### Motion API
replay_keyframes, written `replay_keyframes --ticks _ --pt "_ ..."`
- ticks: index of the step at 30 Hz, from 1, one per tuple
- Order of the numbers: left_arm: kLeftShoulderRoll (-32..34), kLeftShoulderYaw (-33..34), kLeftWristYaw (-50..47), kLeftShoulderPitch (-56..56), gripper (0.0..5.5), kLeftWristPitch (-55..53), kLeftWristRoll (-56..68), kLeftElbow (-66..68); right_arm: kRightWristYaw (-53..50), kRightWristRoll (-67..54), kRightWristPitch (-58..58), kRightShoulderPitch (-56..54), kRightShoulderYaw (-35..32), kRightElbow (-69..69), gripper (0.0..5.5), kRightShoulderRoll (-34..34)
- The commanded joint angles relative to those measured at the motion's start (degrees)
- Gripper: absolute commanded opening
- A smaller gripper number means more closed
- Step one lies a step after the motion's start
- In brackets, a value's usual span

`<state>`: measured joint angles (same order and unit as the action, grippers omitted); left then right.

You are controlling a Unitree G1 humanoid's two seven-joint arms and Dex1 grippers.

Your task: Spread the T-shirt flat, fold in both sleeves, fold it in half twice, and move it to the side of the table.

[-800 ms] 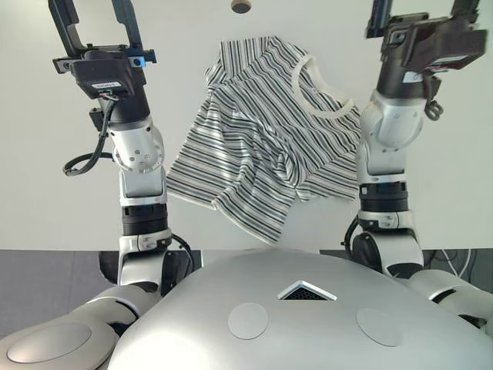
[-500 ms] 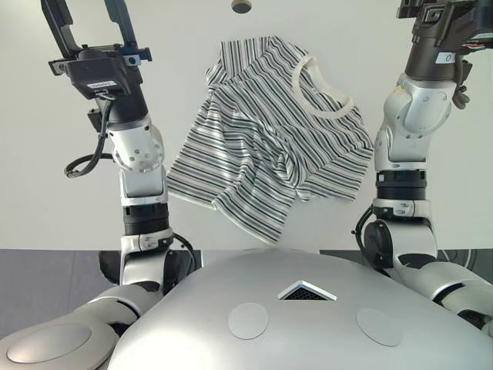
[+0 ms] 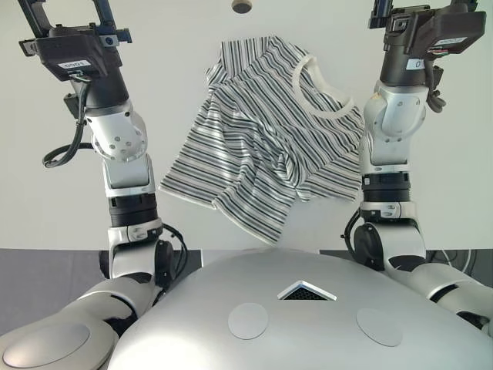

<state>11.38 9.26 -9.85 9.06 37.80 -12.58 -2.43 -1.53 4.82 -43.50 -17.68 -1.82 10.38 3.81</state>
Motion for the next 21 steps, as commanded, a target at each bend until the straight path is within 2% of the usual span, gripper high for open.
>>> replay_keyframes --ticks 1,12,16,21 --pt "1.33 -0.02 1.68 2.68 2.27 -0.8 1.84 0.86 -1.12 1.57 0.65 0.04 -0.17 0.31 3.52 -0.28" --pt "2.19 0.6 3.41 2.75 2.27 -1.5 2.89 0.2 -1.85 1.24 1.52 2.97 -1.62 -2.22 3.52 0.48" --pt "1.65 -0.42 3.63 3.1 2.27 -1.57 2.49 0.16 -1.44 1.09 1.66 5.09 0.04 -1.38 3.52 -1.12" --pt "1.36 -1.57 4.49 2.1 2.27 -1.78 2.87 0.54 0.58 -2.82 4.09 6.58 -0.53 -2.35 3.52 0.0"
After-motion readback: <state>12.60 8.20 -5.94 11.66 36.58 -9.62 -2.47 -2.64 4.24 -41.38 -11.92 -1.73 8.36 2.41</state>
